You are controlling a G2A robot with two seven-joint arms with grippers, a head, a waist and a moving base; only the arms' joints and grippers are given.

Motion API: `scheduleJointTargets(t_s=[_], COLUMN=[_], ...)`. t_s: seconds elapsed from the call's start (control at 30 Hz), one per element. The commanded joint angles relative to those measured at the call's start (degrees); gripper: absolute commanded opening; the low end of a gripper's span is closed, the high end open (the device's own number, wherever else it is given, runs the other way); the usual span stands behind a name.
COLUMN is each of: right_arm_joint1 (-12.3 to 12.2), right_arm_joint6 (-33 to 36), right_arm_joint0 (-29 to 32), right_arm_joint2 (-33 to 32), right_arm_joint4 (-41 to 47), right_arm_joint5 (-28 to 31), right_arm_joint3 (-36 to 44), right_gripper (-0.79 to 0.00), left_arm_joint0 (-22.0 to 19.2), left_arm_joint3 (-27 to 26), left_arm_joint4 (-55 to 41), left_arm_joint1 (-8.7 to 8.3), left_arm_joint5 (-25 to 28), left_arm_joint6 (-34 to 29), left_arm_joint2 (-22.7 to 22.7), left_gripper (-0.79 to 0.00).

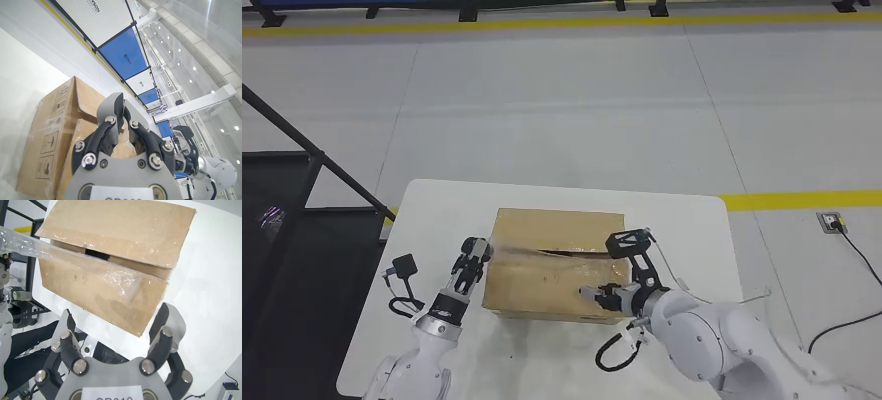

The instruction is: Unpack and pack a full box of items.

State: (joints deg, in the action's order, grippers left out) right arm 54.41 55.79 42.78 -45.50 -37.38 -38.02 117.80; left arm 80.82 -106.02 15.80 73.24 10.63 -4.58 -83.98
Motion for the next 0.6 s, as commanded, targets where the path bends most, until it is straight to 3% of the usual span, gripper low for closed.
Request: scheduleJointTargets(t_s=[0.0,0.13,0.23,0.27,0.4,0.57], right_arm_joint1=[0.4,1.3,2.6,3.1,4.9,6.2], right_arm_joint6=[-0.6,2.8,4.4,5.0,4.5,4.1], right_arm_joint0=[-0.3,-3.0,-6.4,-7.5,-10.5,-12.2], right_arm_joint2=[0.8,3.8,7.2,8.1,10.7,12.5], right_arm_joint4=[-2.6,-8.2,-10.2,-10.3,-9.9,-9.0], right_arm_joint5=[-2.0,-7.7,-6.1,-5.5,-6.0,-6.4], right_arm_joint3=[0.1,-1.4,-5.5,-6.6,-10.1,-12.2], right_gripper=[0.000,-0.034,-0.046,-0.068,-0.296,-0.351], left_arm_joint0=[0.0,-0.1,-0.2,-0.2,-0.2,-0.2], left_arm_joint3=[0.0,0.1,0.0,0.1,0.1,0.1], left_arm_joint4=[-0.1,0.0,-0.1,-0.1,-0.3,-0.5], left_arm_joint1=[0.01,0.01,0.03,0.03,0.04,0.06], left_arm_joint5=[0.0,0.1,0.2,0.2,0.2,0.2], left_arm_joint6=[-0.2,-0.4,-0.4,-0.4,-0.4,-0.6], left_arm_joint2=[0.0,0.0,0.0,-0.1,-0.3,-0.3], left_gripper=[-0.785,-0.785,-0.785,-0.785,-0.785,-0.785])
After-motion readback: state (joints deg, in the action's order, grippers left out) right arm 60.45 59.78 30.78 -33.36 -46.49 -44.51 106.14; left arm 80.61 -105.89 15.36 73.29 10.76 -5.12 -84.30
